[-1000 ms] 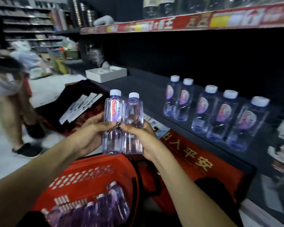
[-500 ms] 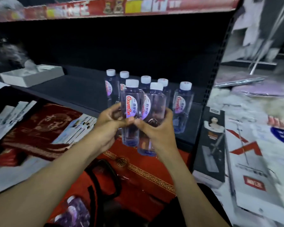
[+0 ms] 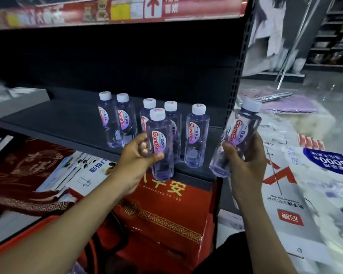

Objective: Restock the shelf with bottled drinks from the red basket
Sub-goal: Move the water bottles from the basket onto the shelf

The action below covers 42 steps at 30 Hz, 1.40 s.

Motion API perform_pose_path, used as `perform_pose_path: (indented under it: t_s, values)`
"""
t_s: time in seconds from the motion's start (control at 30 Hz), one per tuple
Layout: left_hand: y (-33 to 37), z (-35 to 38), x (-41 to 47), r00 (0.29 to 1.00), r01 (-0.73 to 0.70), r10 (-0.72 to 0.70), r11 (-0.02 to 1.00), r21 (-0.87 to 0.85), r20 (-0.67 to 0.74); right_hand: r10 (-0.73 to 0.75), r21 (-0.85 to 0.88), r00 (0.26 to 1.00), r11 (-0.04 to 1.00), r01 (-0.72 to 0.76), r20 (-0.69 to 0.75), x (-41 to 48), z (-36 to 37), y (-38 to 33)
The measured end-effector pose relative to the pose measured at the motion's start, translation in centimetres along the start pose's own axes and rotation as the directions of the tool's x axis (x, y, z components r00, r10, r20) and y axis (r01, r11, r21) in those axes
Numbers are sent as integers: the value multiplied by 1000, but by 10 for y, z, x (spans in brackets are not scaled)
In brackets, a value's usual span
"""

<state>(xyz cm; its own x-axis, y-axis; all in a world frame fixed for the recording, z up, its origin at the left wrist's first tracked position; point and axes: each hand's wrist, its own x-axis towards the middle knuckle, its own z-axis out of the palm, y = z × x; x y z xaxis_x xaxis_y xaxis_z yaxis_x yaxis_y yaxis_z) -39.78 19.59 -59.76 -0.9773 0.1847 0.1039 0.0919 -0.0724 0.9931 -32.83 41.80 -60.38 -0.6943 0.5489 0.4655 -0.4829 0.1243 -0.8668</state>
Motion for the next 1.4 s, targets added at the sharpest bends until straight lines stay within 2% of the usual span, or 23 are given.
perform_pose_path:
  t_s: [0.37,0.63,0.7,0.8,0.9,1.07,1.17,1.4]
  values:
    - [-2,16,21,1000,6,-7,1000,-22,-18,159,-100,978,984,-147,133,11,0,46]
    - [-5,29,30,997,-31,25,996,80,73,141,-183,958,978,-96,250,13,11,50]
    - [-5,31,30,996,-50,40,990,132,74,163,-264,952,960,-93,258,11,12,51]
    - [-9,33,28,993,-107,88,954,280,80,178,-415,965,906,-84,194,3,13,56]
    - [-9,37,24,990,-131,143,913,387,-3,141,-435,982,897,-75,123,0,13,61]
    - [-6,48,18,948,-171,296,780,602,-115,132,-488,985,871,-63,108,-2,12,57]
    - [-8,48,18,945,-147,295,771,620,-142,93,-527,989,850,-21,111,-4,15,57]
    - [-14,40,27,958,-167,274,760,628,-78,132,-528,986,847,-62,97,-5,25,61]
